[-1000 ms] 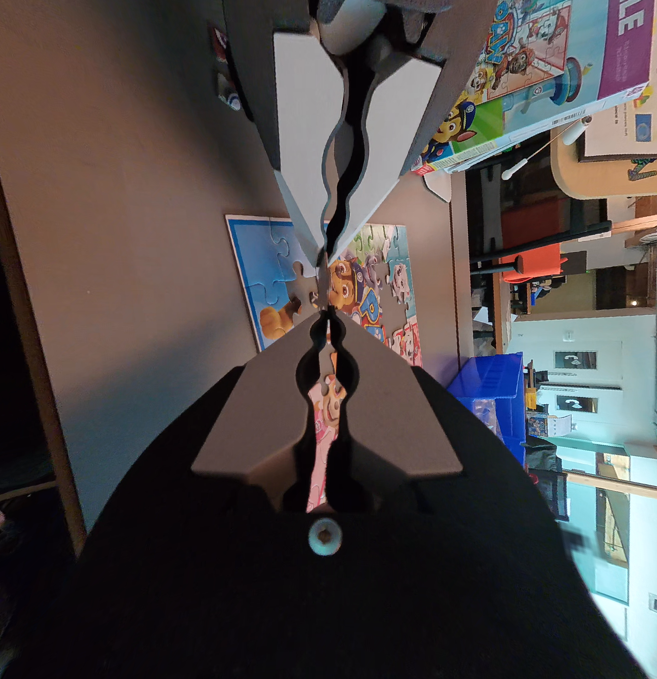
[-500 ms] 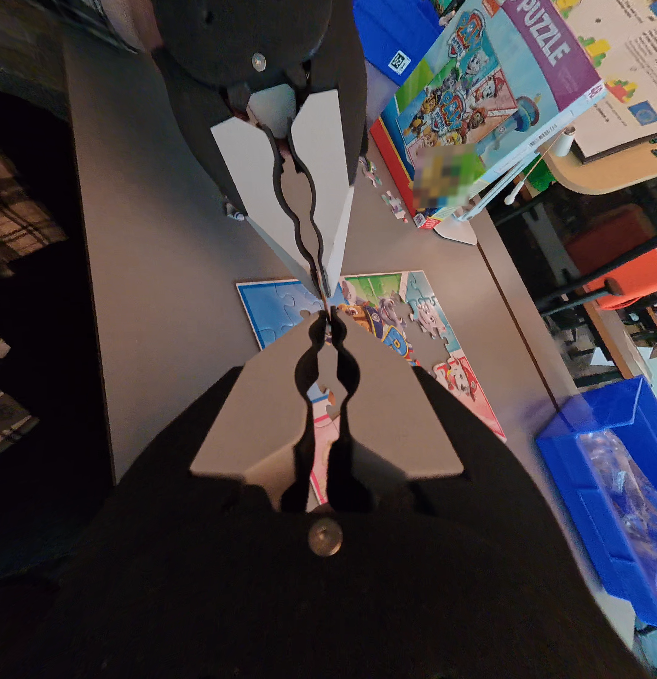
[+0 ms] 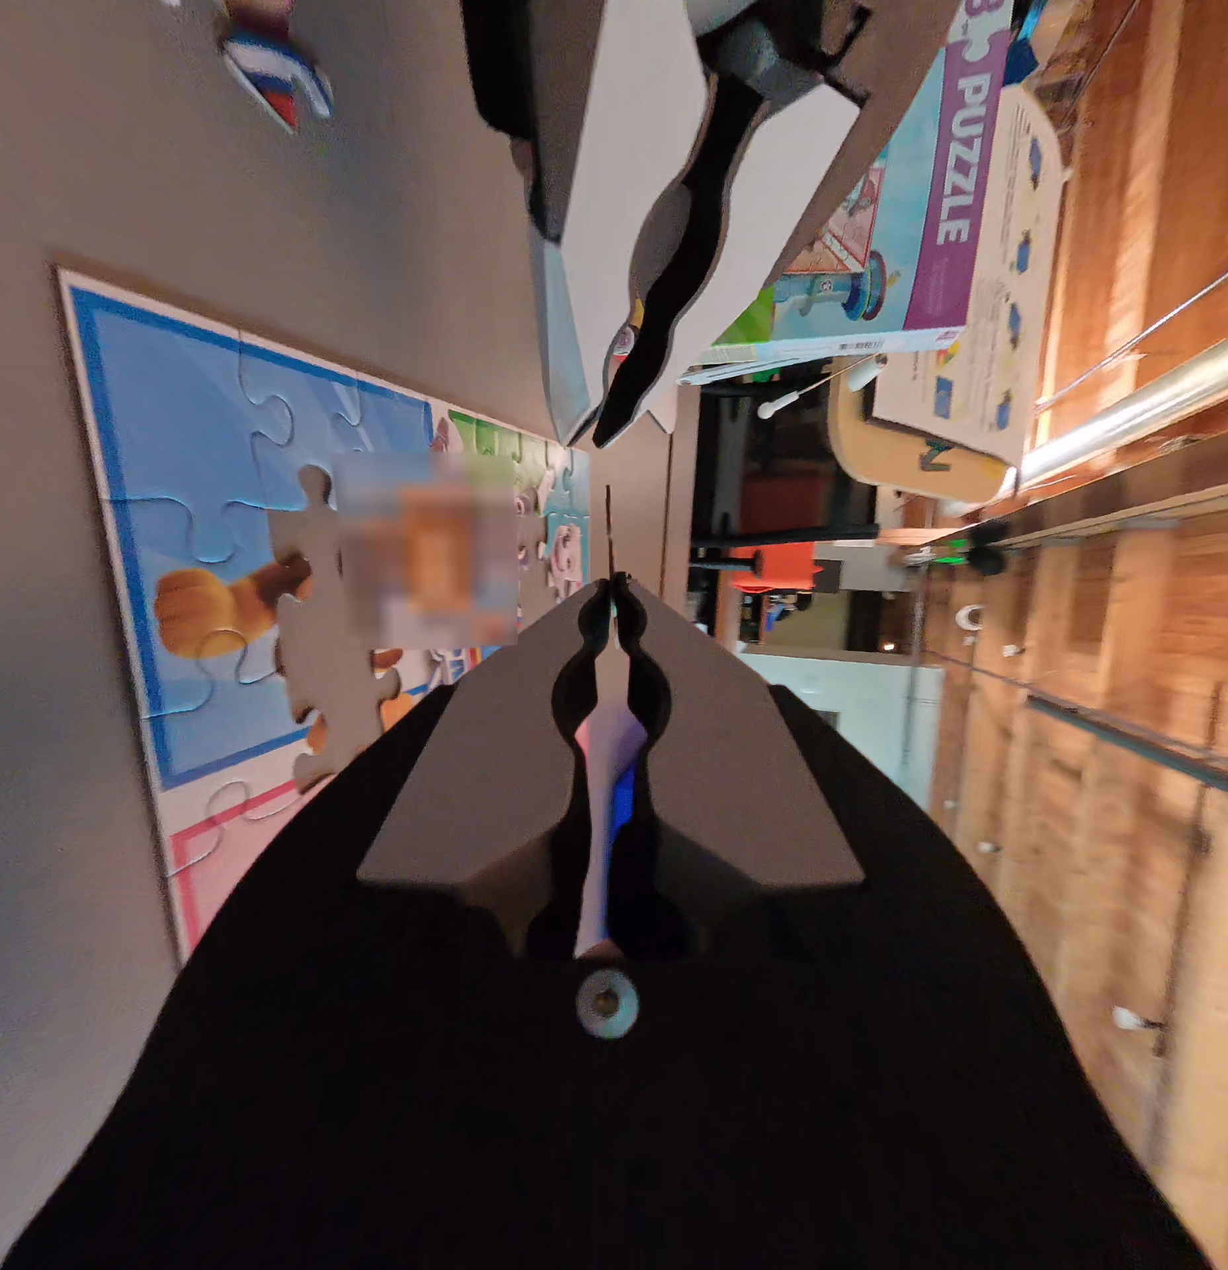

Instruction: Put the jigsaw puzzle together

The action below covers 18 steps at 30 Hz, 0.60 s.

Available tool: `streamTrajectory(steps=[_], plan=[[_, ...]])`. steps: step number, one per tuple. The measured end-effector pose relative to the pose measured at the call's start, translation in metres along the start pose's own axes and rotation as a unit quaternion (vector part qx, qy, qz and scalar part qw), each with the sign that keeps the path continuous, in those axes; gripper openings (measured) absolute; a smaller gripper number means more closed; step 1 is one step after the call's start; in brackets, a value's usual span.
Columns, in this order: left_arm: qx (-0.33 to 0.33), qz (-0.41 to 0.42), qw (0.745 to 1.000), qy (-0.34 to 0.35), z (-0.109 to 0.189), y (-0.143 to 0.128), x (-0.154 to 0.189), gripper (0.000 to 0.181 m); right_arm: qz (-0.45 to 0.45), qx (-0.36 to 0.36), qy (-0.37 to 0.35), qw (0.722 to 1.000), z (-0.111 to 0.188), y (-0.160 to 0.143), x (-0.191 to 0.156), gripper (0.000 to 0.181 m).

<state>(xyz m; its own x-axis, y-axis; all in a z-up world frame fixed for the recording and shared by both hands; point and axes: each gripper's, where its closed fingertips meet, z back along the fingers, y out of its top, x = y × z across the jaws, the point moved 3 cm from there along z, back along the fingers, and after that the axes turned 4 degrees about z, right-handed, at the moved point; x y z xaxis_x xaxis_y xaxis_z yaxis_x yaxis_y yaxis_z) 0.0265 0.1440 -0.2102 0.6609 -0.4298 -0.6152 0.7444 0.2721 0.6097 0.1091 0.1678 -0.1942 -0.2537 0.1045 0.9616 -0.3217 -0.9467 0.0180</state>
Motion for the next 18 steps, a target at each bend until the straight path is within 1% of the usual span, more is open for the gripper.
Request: streamTrajectory(steps=[4,8,14,18], plan=[[-0.013,0.029,0.999,0.003,-0.002,-0.007,-0.007,0.009,0.027,-0.004,-0.013,1.000,-0.009,0.000,0.000,0.000],[-0.024,0.047,0.999,-0.008,-0.006,-0.013,-0.006,0.009,0.027,-0.018,-0.008,0.999,-0.020,-0.004,-0.003,0.000],[-0.034,0.075,0.996,-0.024,-0.011,-0.020,-0.004,0.010,0.008,-0.049,0.020,0.999,-0.036,-0.013,-0.008,0.000],[-0.038,0.082,0.995,-0.038,-0.014,-0.021,0.001,0.011,-0.007,-0.080,0.050,0.996,-0.048,-0.025,-0.014,0.000]])
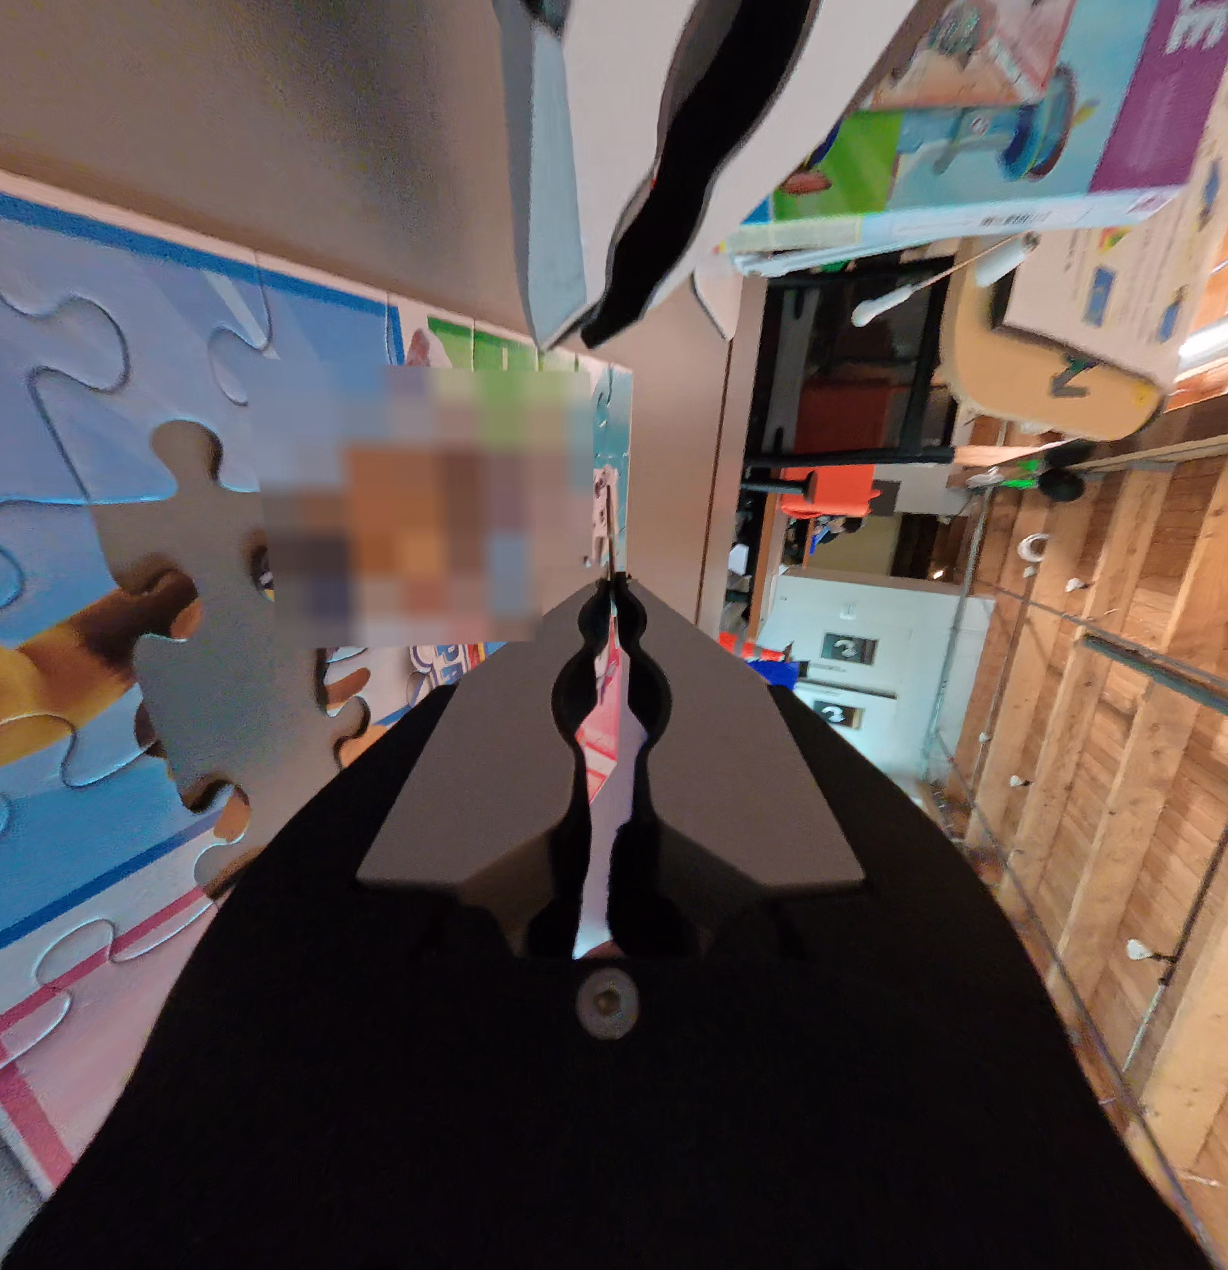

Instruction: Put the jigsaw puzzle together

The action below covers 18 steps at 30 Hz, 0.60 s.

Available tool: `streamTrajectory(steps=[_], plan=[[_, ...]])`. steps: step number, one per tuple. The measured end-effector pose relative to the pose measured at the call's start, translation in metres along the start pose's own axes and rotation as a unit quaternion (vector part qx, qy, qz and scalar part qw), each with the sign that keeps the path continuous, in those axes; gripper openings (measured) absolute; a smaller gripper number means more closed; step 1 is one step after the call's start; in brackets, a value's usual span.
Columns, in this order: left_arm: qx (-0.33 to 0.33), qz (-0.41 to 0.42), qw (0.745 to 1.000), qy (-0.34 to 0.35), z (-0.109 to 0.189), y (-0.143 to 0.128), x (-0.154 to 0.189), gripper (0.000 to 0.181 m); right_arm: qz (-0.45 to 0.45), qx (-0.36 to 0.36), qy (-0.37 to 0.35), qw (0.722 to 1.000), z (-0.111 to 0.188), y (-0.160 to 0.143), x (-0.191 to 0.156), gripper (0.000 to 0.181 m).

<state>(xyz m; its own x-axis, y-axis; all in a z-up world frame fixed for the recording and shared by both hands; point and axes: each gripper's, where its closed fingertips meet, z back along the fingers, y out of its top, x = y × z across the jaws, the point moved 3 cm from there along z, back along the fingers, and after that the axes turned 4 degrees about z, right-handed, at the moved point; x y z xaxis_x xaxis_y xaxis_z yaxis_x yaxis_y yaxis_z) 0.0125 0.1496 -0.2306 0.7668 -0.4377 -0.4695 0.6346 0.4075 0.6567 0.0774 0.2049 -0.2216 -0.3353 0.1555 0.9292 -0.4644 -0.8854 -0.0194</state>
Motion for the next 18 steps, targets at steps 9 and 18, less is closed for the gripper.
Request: streamTrajectory(steps=[9,18], plan=[[-0.026,0.012,0.999,-0.039,-0.011,-0.007,0.012,0.017,-0.052,-0.055,0.054,0.996,-0.017,-0.019,-0.008,0.000],[-0.027,0.030,0.998,-0.056,-0.013,-0.010,0.014,0.013,-0.088,-0.066,0.096,0.989,-0.037,-0.003,-0.008,0.000]])
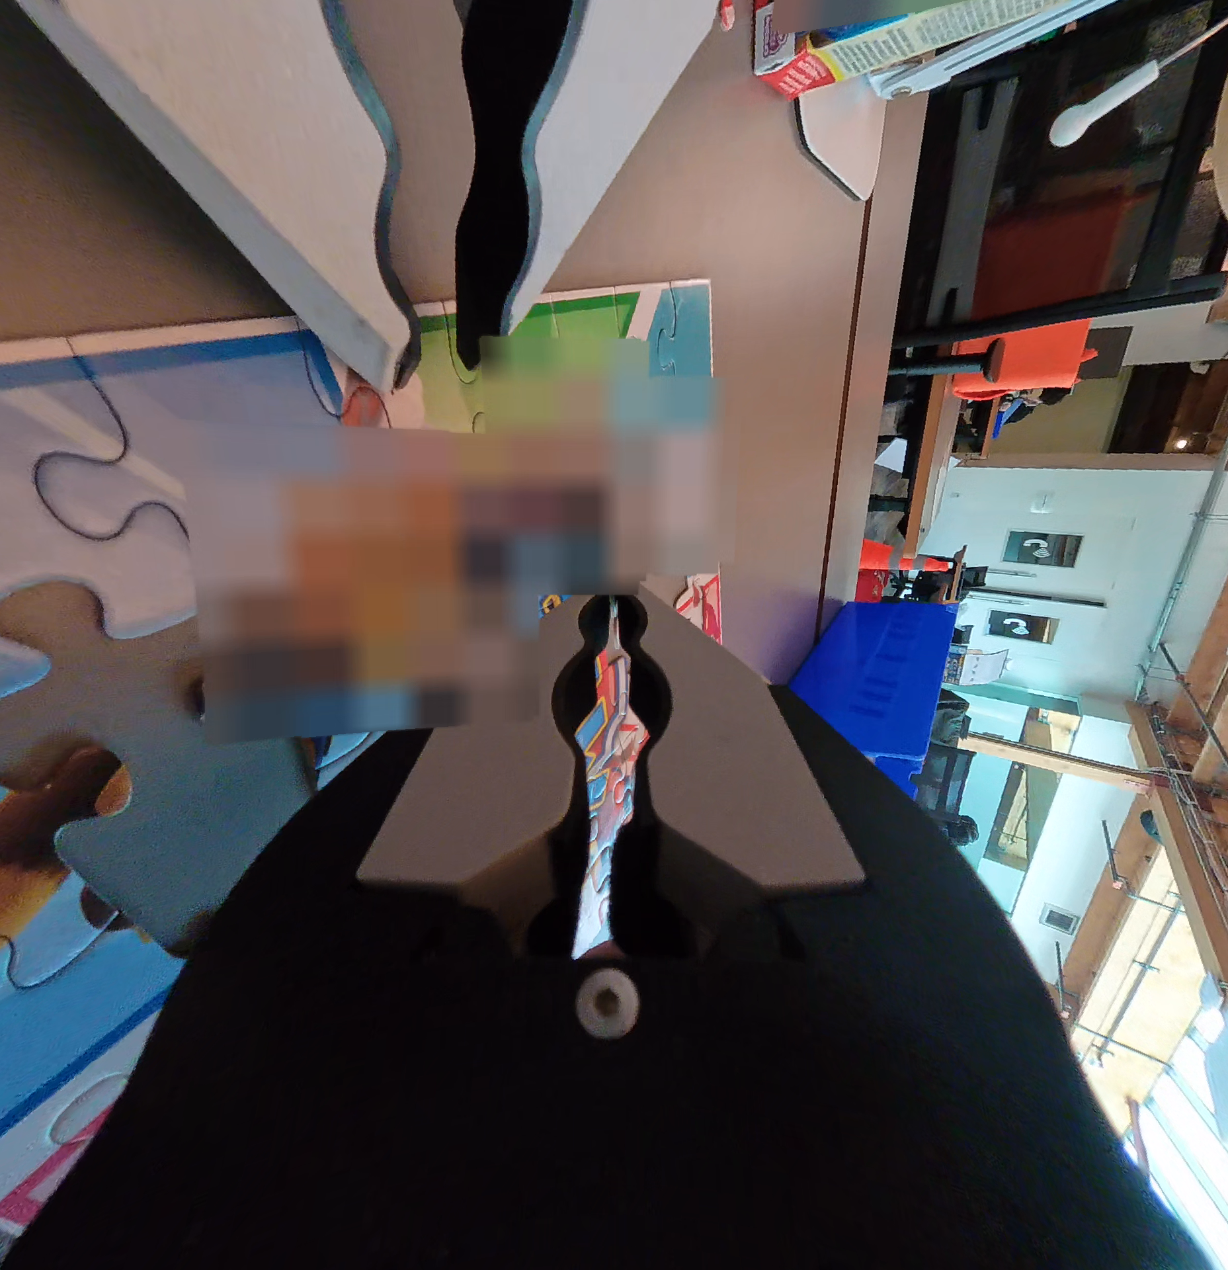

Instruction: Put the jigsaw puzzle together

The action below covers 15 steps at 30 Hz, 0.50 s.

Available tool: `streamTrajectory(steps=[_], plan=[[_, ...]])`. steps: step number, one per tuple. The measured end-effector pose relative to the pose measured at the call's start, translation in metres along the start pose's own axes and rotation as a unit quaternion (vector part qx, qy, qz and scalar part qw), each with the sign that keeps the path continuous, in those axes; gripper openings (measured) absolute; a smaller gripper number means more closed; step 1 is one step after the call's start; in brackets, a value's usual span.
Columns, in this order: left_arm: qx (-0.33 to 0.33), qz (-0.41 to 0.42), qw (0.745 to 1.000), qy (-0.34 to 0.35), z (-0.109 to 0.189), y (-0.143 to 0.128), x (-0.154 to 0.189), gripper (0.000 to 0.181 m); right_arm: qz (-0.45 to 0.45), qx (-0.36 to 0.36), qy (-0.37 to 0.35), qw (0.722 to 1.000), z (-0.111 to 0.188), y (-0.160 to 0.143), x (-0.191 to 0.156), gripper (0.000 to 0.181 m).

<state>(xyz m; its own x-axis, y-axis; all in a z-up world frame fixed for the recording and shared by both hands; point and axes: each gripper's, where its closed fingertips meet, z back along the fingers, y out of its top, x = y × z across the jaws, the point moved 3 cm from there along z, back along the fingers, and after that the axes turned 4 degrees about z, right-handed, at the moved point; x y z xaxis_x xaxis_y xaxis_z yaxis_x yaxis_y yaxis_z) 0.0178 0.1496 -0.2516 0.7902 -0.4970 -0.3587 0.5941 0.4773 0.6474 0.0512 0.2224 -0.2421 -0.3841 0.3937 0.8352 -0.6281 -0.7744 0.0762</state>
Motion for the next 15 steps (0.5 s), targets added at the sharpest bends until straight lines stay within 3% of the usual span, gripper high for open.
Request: streamTrajectory(steps=[15], plan=[[0.001,0.010,1.000,-0.014,-0.001,0.000,0.002,0.008,-0.060,0.047,0.057,0.995,0.000,0.012,-0.012,0.005]])
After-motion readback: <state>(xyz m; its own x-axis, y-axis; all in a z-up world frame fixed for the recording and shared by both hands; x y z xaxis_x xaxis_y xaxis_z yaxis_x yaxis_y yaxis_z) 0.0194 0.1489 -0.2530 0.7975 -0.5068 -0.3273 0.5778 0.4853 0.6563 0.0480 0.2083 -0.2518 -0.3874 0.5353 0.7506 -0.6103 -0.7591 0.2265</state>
